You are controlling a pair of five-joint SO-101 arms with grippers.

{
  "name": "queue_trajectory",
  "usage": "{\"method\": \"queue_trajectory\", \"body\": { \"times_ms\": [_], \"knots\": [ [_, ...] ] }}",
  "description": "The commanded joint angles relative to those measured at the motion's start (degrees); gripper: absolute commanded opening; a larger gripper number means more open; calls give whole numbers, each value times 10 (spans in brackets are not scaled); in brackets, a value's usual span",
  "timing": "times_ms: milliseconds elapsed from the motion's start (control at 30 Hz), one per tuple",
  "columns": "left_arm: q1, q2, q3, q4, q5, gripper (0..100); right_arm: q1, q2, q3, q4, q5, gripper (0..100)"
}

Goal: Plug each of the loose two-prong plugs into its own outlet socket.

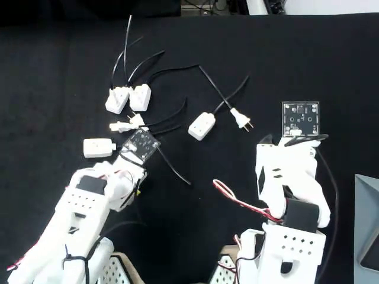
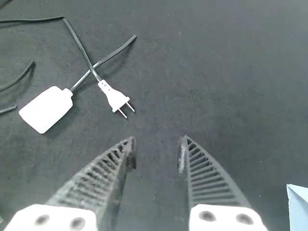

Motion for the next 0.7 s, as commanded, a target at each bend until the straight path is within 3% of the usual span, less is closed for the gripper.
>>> {"method": "queue_trajectory", "body": {
  "times_ms": [0, 67, 233, 400, 667],
  "knots": [
    [-4, -14, 1, -20, 5, 218, -6, 0, -8, -11, 4, 151],
    [-6, -18, 4, -19, 4, 277, -6, 0, -8, -11, 4, 151],
    [-6, -19, -22, -7, 2, 282, -6, 1, -8, -11, 4, 151],
    [-9, -19, -112, 104, 6, 278, -21, 2, -8, -5, 0, 152],
    [-108, -119, -175, 171, 62, 278, -54, 100, -62, 11, -1, 152]
  ]
}}
